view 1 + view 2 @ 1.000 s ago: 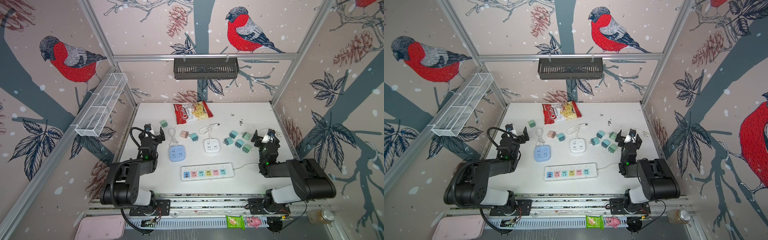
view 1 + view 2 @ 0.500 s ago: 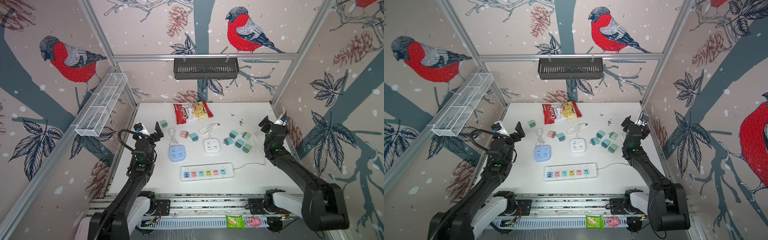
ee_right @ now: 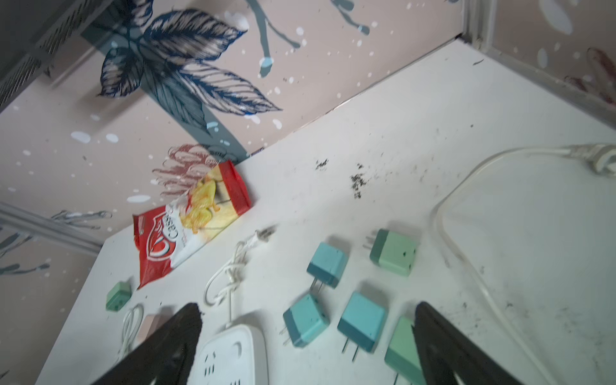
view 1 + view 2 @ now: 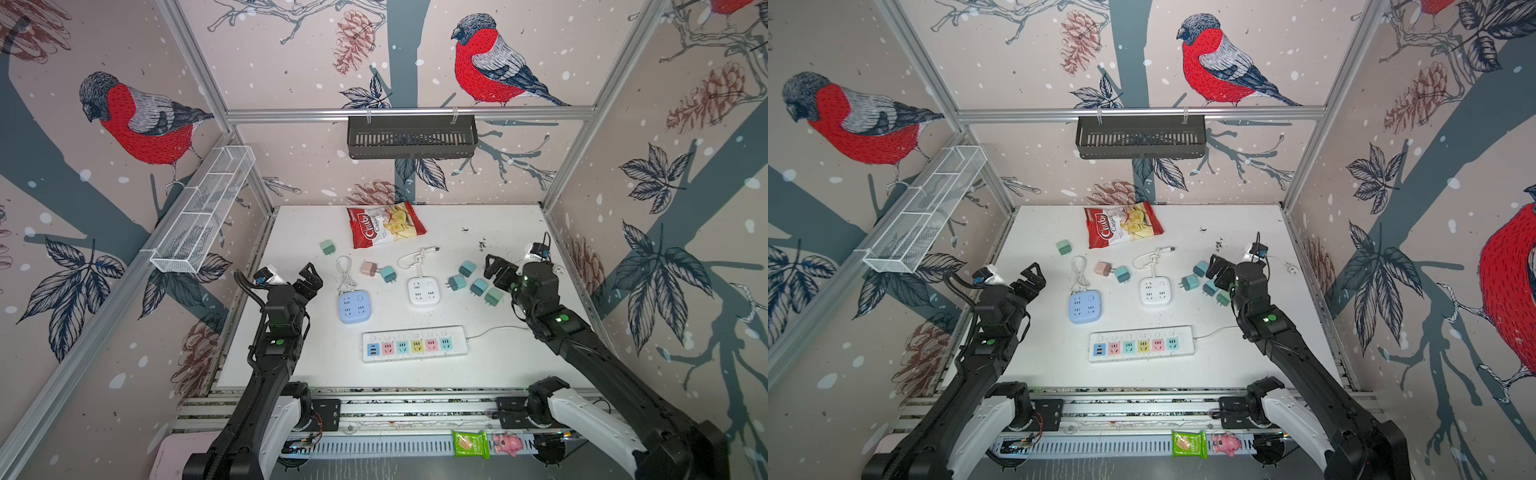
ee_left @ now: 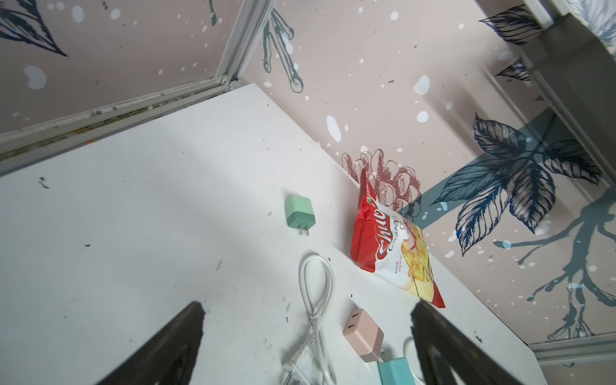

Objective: Insert the plug

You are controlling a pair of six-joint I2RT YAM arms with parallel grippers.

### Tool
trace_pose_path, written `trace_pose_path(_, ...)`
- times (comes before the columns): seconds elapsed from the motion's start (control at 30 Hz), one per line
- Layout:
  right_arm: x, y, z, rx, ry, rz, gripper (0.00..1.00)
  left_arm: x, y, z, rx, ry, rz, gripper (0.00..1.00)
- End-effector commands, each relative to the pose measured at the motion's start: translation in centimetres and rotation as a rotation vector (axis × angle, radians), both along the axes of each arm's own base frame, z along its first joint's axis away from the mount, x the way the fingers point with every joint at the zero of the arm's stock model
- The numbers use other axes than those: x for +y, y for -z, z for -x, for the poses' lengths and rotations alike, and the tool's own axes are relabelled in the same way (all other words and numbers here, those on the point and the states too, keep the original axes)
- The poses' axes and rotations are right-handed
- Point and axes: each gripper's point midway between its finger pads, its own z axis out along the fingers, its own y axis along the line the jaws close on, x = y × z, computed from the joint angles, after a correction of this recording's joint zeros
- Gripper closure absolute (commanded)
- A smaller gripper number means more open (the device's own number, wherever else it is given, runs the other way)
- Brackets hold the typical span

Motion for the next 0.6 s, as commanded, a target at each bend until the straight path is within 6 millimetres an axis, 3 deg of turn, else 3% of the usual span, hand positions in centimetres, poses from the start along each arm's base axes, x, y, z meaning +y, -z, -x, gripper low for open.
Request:
trace_pose_path(0.0, 0.7, 2.4, 1.8, 0.095, 0.002, -0.021, 0.01, -1.5, -1.4, -0.3, -0.001, 0.08, 0.019, 0.04)
trace_pose_path(0.17, 2.4, 4.9, 2.5, 0.192, -0.045, -0.028, 0.18, -2.8, -2.2, -0.2, -0.102, 0.158, 0.008, 0.03)
trace_pose_path(0.3, 5.0, 6.8, 2.4, 0.259, -0.094, -0.021, 0.29, -3.5, -1.0, -0.6, -0.123, 0.194, 0.035, 0.03)
trace_pose_path(0.43, 6.9, 8.2, 2.4, 0.318, -0.122, -0.017, 0.31, -2.8, 0.8, -1.0, -0.033, 0.148, 0.037, 0.03)
trace_pose_path(0.57, 8.5, 8.5, 2.0, 0.331, -0.142, -0.034, 0.33, -4.8, -0.8, -1.7, -0.053, 0.265, 0.021, 0.06)
